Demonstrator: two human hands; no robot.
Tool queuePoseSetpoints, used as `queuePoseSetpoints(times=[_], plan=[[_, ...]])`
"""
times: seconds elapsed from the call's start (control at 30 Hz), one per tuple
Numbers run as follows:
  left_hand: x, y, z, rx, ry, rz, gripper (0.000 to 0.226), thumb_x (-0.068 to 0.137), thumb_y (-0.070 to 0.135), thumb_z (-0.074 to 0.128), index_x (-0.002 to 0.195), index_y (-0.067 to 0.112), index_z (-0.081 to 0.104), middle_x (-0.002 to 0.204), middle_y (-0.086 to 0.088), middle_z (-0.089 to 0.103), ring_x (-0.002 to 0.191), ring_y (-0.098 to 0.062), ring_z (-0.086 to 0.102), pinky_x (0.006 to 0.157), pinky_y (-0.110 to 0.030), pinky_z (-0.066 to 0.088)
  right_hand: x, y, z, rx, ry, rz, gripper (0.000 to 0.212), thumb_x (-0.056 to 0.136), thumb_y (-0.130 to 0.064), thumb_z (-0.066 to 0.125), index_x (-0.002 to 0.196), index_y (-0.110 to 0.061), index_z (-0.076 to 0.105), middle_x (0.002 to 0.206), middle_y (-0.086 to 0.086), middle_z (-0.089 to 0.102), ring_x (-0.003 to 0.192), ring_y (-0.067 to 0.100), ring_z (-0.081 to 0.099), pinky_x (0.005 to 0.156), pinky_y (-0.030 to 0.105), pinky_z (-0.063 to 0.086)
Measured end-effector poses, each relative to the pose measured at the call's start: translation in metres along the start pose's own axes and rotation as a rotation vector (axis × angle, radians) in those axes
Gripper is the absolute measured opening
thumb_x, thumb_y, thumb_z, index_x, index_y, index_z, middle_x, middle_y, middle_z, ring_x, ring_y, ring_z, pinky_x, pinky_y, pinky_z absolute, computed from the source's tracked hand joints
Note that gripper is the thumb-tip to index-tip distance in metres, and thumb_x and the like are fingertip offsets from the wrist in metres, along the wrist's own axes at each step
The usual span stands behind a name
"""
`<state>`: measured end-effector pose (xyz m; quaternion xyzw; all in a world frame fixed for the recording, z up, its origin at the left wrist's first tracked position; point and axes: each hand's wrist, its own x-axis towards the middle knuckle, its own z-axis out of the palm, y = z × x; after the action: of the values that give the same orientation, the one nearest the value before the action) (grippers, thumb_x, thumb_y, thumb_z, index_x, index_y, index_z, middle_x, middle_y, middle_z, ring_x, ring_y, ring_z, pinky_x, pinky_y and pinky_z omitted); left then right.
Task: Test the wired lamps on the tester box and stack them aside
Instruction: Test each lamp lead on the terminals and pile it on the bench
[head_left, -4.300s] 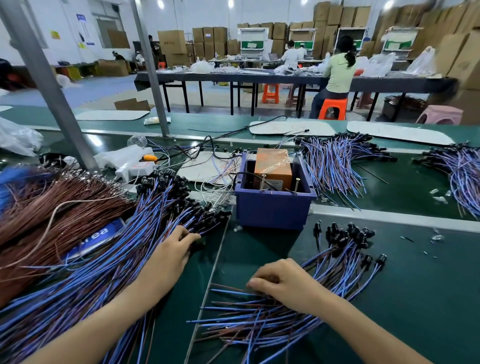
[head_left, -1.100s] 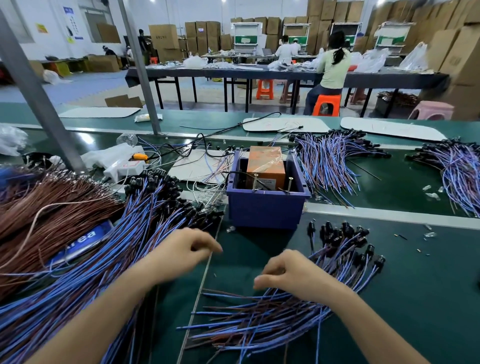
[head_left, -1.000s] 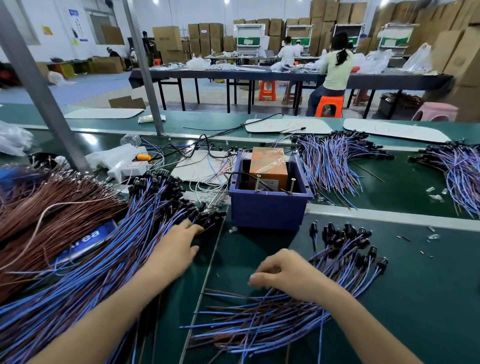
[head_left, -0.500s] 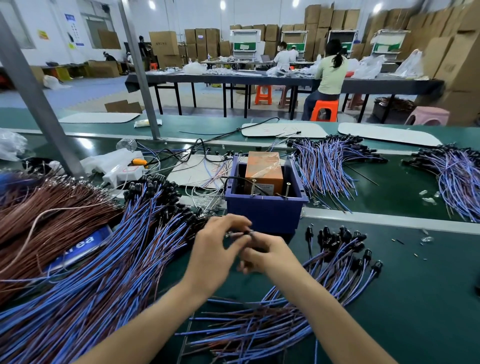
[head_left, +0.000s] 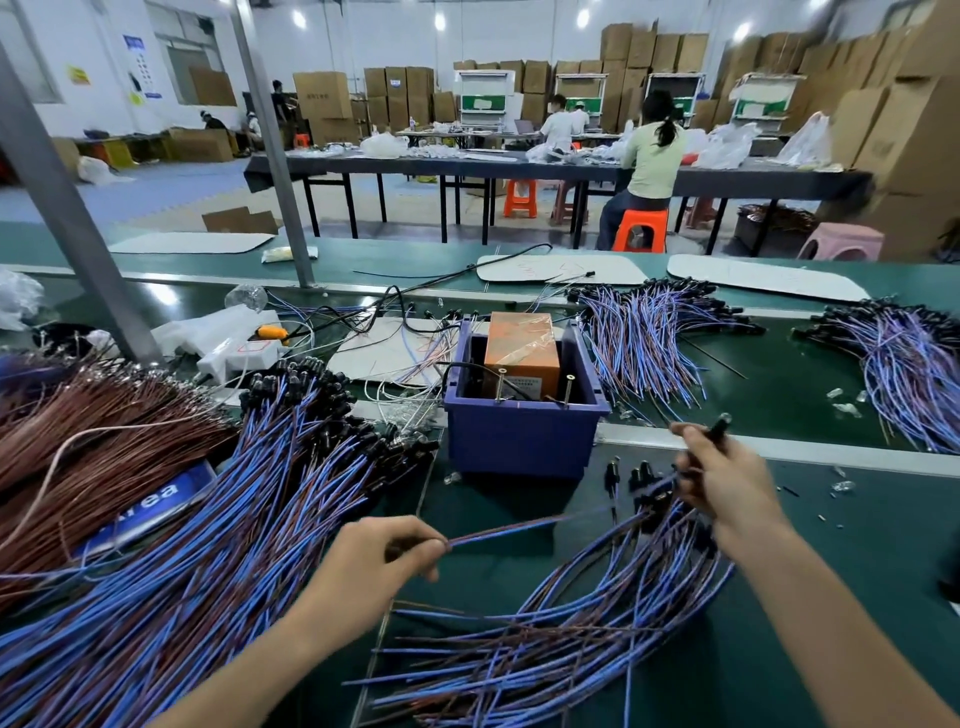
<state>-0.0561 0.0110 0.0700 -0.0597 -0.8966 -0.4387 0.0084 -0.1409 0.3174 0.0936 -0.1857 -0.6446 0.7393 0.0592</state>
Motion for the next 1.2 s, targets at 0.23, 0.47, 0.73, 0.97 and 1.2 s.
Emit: queuePoseSetpoints(times=[0.23,0.47,0.73,0.97,1.2], plan=[[0.002,0.021,-0.006,-0.424,-0.022,-0.029,0.013,0.081,0.006,0.07,0.076,0.016,0.075,0.07,-0.007,0.073,0.052,-0.007,0.056,0.049,-0.017,0.044,0.015,0.007,-0.024,-0.863,0.113,-0.129,0.074,0.091,-0.022,0.063,0.148,-0.011,0.018,0.088,0.01,0.057,0.084,0.03,0.056,0.071,0.036,0.04],[0.022,0.062,0.009,-0.669,0.038,-0.018,0.016,0.08,0.002,0.07,0.075,0.017,0.075,0.07,-0.002,0.071,0.059,-0.008,0.062,0.052,-0.017,0.048,-0.037,-0.014,0.029,-0.95,-0.091,-0.487,0.048,0.088,-0.032,0.067,0.132,-0.019,0.055,0.122,0.006,0.063,0.104,0.014,0.061,0.093,0.023,0.045],[0.062,0.084,0.03,-0.806,0.092,-0.112,0.012,0.087,0.011,0.066,0.08,0.018,0.071,0.064,0.006,0.07,0.056,-0.001,0.061,0.051,-0.012,0.045,-0.068,0.0,0.078,-0.409,-0.302,-0.492,0.011,0.083,-0.008,0.072,0.091,-0.013,0.076,0.074,0.0,0.075,0.071,0.012,0.07,0.071,0.022,0.054],[0.093,0.07,0.038,-0.912,0.116,-0.282,0.01,0.093,0.013,0.059,0.084,0.012,0.063,0.07,0.001,0.072,0.052,-0.003,0.063,0.052,-0.015,0.051,-0.038,0.008,0.075,-0.176,-0.063,-0.28,0.012,0.09,-0.013,0.064,0.08,-0.013,0.071,0.061,0.002,0.071,0.045,0.011,0.059,0.044,0.021,0.047],[0.111,0.062,0.042,-0.887,0.142,-0.395,0.015,0.092,0.018,0.062,0.08,0.012,0.068,0.068,0.004,0.069,0.039,0.001,0.047,0.048,-0.013,0.049,-0.019,0.013,0.079,-0.305,0.007,-0.237,0.025,0.089,-0.013,0.064,0.065,-0.016,0.068,0.053,0.002,0.067,0.039,0.011,0.042,0.049,0.026,0.035]])
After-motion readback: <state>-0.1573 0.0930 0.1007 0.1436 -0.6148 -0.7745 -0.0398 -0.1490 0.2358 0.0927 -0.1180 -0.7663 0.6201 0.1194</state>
